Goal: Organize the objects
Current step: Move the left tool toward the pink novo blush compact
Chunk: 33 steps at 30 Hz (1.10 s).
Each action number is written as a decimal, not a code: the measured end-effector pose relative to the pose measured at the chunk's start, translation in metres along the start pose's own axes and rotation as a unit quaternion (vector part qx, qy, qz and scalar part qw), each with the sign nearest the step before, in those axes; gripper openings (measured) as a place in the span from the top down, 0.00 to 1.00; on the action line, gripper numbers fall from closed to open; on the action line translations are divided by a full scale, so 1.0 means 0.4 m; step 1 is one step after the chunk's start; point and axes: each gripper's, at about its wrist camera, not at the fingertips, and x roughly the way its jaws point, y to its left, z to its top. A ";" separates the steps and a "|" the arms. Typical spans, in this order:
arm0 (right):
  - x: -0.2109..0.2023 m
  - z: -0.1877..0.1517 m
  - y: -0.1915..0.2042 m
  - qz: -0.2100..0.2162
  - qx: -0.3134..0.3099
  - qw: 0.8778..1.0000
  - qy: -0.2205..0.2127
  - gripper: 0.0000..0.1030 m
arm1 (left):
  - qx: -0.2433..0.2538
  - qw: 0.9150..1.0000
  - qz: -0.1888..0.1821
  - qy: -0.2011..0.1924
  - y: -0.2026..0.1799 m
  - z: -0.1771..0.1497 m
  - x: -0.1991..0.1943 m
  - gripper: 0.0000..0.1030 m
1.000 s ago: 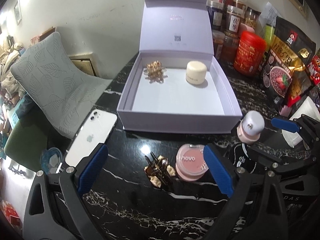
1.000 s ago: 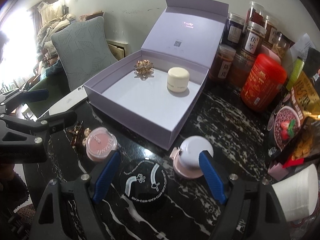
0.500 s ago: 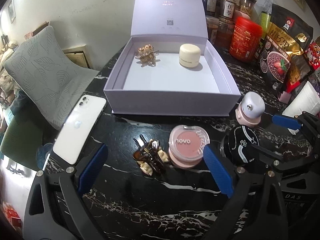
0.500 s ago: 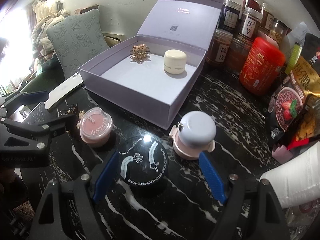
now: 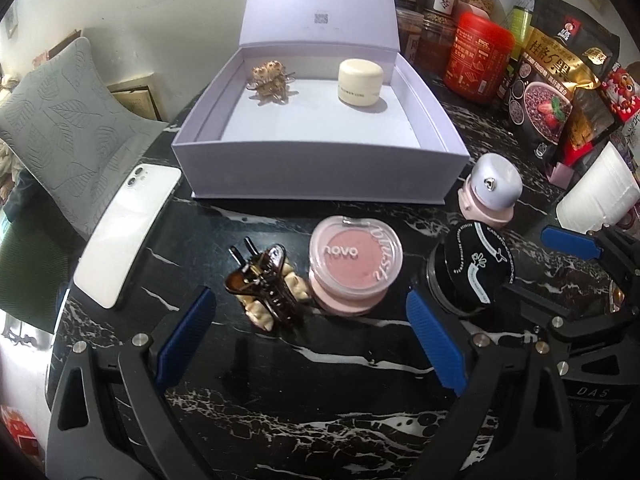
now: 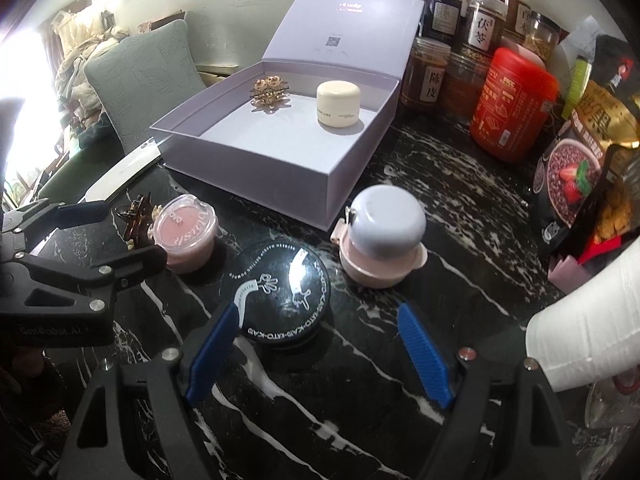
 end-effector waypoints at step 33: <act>0.088 -0.014 0.013 0.054 0.020 0.998 0.004 0.21 | 0.029 0.998 -0.037 -0.033 0.000 0.031 0.059 0.07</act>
